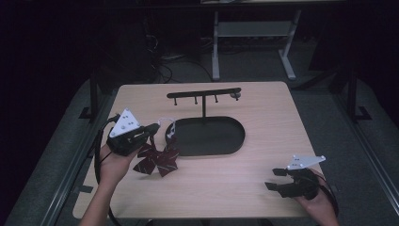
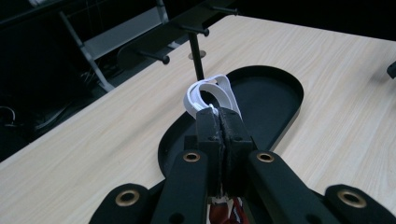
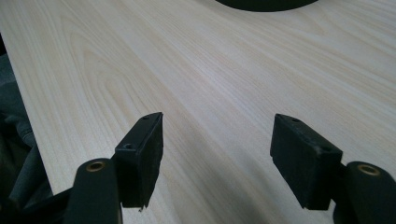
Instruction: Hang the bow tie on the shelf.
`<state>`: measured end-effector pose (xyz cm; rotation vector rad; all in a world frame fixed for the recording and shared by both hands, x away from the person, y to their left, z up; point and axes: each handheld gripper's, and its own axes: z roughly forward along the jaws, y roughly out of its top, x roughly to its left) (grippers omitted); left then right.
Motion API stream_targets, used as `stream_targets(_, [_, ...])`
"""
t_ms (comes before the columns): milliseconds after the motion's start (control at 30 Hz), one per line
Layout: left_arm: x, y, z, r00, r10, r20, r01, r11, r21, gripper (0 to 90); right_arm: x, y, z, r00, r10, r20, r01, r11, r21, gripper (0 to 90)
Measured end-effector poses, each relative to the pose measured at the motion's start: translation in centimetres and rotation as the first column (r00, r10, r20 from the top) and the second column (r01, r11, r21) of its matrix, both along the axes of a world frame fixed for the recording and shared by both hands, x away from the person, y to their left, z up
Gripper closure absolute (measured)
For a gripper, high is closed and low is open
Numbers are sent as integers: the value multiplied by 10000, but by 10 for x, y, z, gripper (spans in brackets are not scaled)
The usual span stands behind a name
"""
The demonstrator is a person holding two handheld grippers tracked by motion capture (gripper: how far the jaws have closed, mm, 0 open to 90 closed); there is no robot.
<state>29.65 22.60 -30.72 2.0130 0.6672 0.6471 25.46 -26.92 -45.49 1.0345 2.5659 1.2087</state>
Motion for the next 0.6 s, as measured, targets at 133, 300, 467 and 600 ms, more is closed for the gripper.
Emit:
stream_targets(133, [3,-2,5,10000,-25,50,25,10000,58,884,0,0,1,10000,-17,-1,17,10000,-15,341])
stream_targets(300, [8,-7,9,10000,-8,81,8,10000,37,885,0,0,1,10000,-31,-40,31,10000,-10,341])
stream_targets(467, [14,-12,11,9999,-48,96,47,10000,72,885,0,0,1,10000,-45,-51,45,10000,-16,341])
stream_targets(600, [19,-15,13,9999,-49,100,48,9999,116,885,0,0,1,10000,-21,7,21,10000,25,341])
